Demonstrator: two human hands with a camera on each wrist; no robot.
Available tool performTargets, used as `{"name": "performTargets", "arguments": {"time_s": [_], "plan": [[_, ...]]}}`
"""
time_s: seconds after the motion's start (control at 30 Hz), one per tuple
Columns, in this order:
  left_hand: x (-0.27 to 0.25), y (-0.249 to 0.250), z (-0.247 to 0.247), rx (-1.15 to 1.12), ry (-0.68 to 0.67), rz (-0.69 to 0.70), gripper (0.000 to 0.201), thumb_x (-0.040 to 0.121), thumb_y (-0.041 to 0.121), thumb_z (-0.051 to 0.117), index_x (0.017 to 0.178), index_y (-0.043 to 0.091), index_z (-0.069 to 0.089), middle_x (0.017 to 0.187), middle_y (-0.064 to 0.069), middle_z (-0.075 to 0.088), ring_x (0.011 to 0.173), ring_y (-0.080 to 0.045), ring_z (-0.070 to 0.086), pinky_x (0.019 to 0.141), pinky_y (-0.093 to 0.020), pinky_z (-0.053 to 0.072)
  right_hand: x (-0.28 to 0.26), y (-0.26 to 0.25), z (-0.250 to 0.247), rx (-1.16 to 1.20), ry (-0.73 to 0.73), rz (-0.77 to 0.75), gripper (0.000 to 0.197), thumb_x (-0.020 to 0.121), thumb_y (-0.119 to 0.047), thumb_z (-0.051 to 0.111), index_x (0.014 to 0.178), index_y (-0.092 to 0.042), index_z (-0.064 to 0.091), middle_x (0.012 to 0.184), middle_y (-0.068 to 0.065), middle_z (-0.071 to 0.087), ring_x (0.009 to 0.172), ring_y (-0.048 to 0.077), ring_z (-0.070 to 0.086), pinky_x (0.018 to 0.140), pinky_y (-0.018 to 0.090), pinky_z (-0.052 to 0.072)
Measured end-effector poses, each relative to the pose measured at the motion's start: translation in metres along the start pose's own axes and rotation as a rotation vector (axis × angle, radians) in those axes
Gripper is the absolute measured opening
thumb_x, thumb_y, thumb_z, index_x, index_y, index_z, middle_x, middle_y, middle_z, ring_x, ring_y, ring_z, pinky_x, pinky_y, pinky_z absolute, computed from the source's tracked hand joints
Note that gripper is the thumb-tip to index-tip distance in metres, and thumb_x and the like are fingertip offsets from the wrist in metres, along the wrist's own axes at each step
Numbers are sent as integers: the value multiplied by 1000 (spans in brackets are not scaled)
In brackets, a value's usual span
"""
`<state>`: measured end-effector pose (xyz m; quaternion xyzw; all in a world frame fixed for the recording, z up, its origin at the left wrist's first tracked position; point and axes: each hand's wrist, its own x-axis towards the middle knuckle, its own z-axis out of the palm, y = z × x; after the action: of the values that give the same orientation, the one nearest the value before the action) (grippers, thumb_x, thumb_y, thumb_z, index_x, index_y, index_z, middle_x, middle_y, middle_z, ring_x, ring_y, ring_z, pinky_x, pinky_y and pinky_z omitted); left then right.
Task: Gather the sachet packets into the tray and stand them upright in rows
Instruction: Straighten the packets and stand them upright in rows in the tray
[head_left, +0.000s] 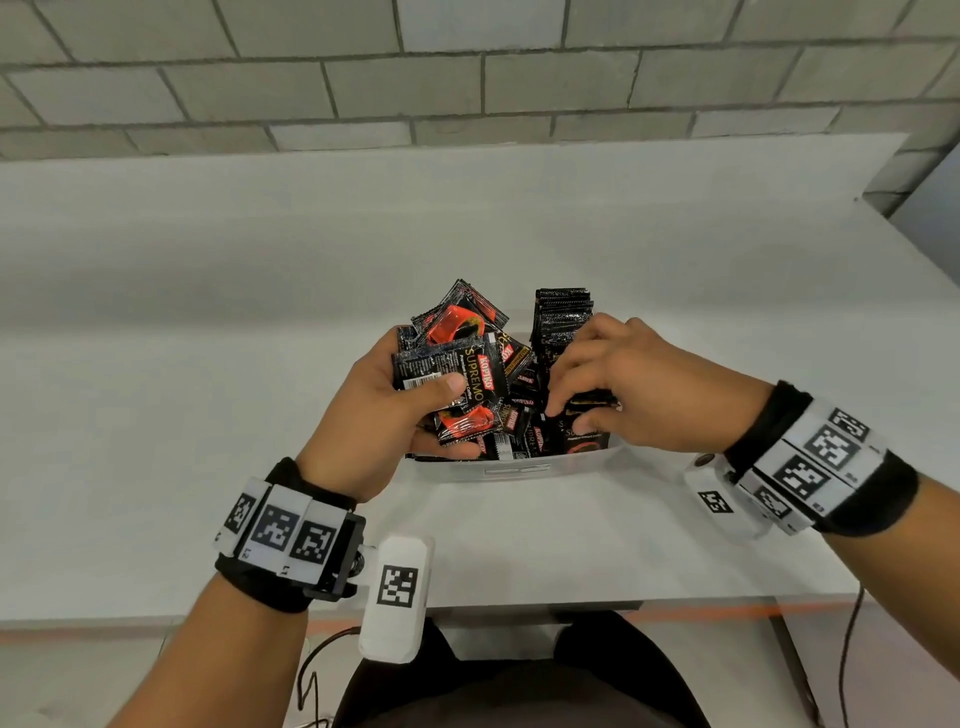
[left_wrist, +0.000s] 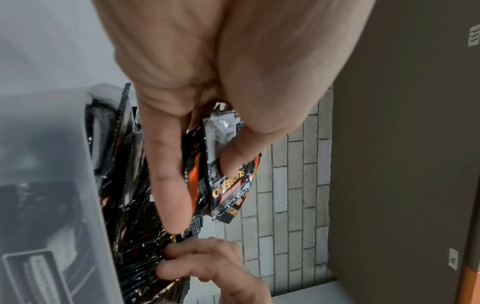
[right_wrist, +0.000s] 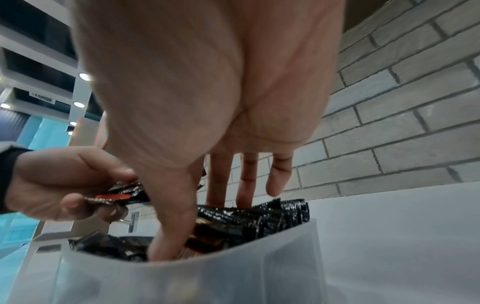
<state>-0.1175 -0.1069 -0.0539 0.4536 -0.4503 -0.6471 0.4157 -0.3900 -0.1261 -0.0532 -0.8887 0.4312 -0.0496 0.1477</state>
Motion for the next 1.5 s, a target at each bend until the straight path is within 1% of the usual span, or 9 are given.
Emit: {"name": "performTargets", "arguments": {"time_s": [0.13,0.27,0.57,0.73,0.9,1.07,1.27,1.37,1.5], "plan": [[-1,-2,5,-30,-17,-19,41,95,1,62,132,17,54,121,-13,71,94,-39,75,65,-52,62,-4,-16,-11,184,173,68,32,78,-58,74,105,-39,71,108,-20,63,111,9,48,94,31,41],[-4,-2,15,-26,-98,-21,46,88,9,66,132,18,55,120,-11,72,93,-38,75,60,-45,61,0,-52,-17,567,534,248,35,77,-48,81,99,-26,64,89,-8,68,82,6,63,68,16,45],[-3,4,22,-74,-155,-58,53,84,16,67,136,19,54,123,-10,71,96,-35,74,60,-43,62,8,-60,-5,745,551,308,38,73,-12,89,100,-22,63,85,2,64,77,24,63,73,34,55],[-2,5,26,-139,-101,-97,43,94,28,59,136,18,55,116,-11,73,90,-34,75,57,-41,61,8,-58,-9,761,527,346,43,75,-5,85,104,-27,64,81,-3,63,69,19,63,75,46,59],[-1,7,26,-172,1,-122,33,103,36,52,131,21,59,121,-11,72,90,-36,76,57,-44,60,2,-59,-13,685,511,348,35,79,-12,84,105,-32,72,76,-7,70,69,6,65,71,23,52],[1,10,11,-201,82,-84,29,103,31,54,128,19,61,119,-8,73,91,-36,76,55,-44,60,-12,-46,-28,633,752,334,15,81,-23,84,91,-33,79,70,-3,56,60,4,47,64,14,36],[3,9,-2,-147,133,-59,25,101,29,56,121,16,63,111,-3,73,85,-33,76,57,-43,61,-40,-34,-31,1037,646,172,21,80,-11,63,93,-5,79,84,21,73,73,37,61,72,35,50],[2,6,-1,-129,118,-64,21,101,28,56,117,16,63,110,-3,74,85,-34,76,56,-44,61,-43,-36,-23,940,583,247,17,81,-22,82,93,-10,79,84,14,75,65,25,62,67,33,51],[3,3,3,-100,80,-61,18,102,27,56,116,16,61,106,-4,75,87,-36,76,56,-45,61,-40,-36,-16,1007,349,358,37,77,-2,80,111,-15,71,90,15,70,60,27,68,57,32,59]]}}
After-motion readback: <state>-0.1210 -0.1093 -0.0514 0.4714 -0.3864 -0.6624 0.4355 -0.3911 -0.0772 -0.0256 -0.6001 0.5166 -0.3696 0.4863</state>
